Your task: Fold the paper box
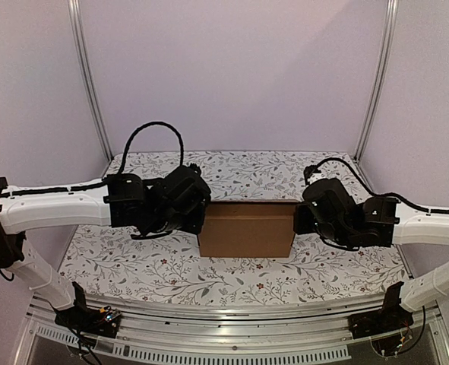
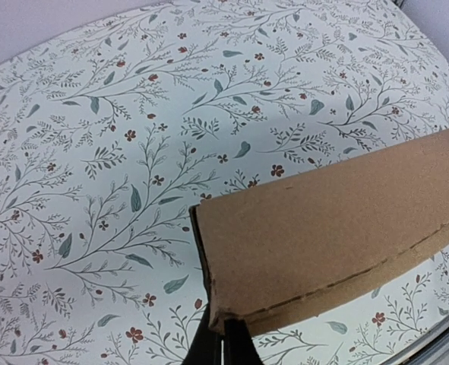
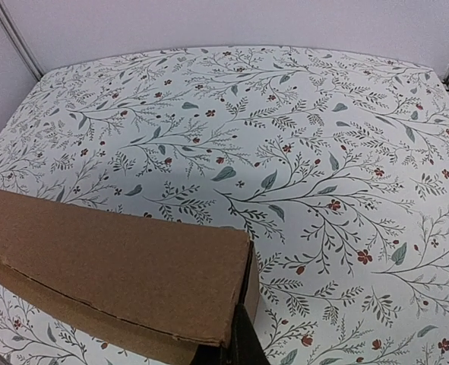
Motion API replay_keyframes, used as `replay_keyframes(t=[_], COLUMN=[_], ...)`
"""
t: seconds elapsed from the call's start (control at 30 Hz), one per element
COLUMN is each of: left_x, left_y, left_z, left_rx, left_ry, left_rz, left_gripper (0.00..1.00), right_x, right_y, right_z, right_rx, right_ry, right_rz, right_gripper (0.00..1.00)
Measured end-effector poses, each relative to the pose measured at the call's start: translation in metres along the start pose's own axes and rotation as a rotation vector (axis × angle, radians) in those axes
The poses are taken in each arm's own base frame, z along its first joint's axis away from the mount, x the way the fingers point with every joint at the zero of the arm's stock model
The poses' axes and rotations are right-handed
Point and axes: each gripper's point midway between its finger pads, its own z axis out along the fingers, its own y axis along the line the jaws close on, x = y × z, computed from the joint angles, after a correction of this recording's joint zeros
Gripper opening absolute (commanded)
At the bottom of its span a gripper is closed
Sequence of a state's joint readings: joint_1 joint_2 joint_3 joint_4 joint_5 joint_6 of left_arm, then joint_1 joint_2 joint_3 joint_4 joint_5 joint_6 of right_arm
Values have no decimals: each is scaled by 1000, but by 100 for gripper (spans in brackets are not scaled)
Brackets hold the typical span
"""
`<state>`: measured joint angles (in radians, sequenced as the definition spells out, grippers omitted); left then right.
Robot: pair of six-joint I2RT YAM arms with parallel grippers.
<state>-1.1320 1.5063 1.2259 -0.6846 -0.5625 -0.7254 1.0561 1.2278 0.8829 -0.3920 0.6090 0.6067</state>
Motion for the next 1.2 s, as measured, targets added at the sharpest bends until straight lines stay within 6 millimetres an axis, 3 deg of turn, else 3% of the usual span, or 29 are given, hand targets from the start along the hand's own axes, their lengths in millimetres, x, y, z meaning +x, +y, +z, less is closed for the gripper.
replay_keyframes(t=[0.17, 0.37, 0.57, 0.7, 0.87, 0.97, 1.07, 1.2], left_x=[0, -1, -2, -2, -3, -4, -5, -7], left_y=[0, 0, -1, -2, -3, -5, -6, -9], left_z=[0, 2, 3, 3, 5, 6, 8, 9], left_rx=[0, -6, -4, -5, -5, -4, -4, 2], left_ry=[-1, -9, -12, -14, -18, -21, -25, -30], left_rz=[-6, -11, -16, -17, -19, -21, -23, -28], left_gripper=[0, 0, 0, 0, 0, 0, 0, 0], right_x=[0, 2, -3, -32, -78, -95, -101, -87], right_y=[1, 8, 10, 20, 40, 51, 69, 85], right_z=[-1, -8, -21, -41, -69, -72, -58, -27], right_rx=[2, -31, -59, -116, -212, -236, -243, -217], right_ry=[-11, 3, 38, 6, -77, -110, -123, -99], right_rz=[10, -17, -84, -90, -73, -78, -97, -140], right_gripper=[12, 37, 44, 47, 43, 34, 16, 0])
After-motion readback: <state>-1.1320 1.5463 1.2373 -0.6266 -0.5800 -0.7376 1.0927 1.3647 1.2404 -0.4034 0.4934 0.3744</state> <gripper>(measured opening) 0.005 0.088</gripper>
